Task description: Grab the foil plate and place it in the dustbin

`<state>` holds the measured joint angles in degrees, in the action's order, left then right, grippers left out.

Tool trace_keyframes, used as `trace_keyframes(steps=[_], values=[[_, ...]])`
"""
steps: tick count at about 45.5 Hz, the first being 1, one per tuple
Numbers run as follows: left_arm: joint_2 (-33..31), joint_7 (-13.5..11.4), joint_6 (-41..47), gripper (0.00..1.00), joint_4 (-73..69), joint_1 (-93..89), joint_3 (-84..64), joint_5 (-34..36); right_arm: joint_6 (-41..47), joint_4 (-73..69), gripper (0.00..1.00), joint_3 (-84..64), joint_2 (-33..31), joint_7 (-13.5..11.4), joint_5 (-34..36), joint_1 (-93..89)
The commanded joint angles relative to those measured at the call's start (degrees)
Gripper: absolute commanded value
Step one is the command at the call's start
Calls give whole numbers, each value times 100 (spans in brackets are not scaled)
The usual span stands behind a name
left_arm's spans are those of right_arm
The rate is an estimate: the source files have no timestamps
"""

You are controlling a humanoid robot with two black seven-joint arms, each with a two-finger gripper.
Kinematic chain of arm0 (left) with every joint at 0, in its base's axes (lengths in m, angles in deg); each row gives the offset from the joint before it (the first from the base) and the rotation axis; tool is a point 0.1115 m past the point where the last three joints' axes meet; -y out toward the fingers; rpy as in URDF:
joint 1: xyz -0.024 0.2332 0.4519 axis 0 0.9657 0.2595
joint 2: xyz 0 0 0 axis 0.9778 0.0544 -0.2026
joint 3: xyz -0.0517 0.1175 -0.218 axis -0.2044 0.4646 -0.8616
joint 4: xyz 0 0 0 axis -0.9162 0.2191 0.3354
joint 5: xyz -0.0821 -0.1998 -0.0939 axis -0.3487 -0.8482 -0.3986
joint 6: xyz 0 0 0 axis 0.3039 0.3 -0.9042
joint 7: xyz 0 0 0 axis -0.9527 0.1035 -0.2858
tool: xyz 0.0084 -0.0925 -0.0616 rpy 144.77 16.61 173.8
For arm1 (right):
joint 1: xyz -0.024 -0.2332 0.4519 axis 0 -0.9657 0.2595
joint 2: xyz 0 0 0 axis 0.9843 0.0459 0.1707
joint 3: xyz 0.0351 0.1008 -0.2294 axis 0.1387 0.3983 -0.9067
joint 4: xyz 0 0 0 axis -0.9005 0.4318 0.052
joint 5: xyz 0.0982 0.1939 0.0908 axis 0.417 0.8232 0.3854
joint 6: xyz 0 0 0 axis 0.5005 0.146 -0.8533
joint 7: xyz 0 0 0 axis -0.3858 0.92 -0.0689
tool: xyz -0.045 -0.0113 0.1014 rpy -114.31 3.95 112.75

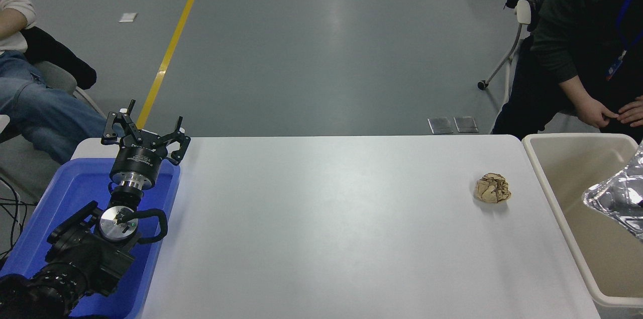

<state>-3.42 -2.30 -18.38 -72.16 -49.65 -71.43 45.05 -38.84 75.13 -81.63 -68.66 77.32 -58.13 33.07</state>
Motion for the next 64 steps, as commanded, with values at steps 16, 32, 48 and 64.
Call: trace_keyframes(steps=[16,32,48,64], values=[[8,0,0,99,-4,2,-3,0,-452,-48,100,173,-16,8,-83,-45],[-1,0,0,99,-4,2,-3,0,-408,-584,100,111,-226,8,-91,1588],[8,0,0,99,-4,-7,-3,0,505,-1823,100,85,-534,17,-978,4146],[8,0,0,99,-4,-7,-3,0,1885,-2588,100,-1101,774,17,-1849,5614]])
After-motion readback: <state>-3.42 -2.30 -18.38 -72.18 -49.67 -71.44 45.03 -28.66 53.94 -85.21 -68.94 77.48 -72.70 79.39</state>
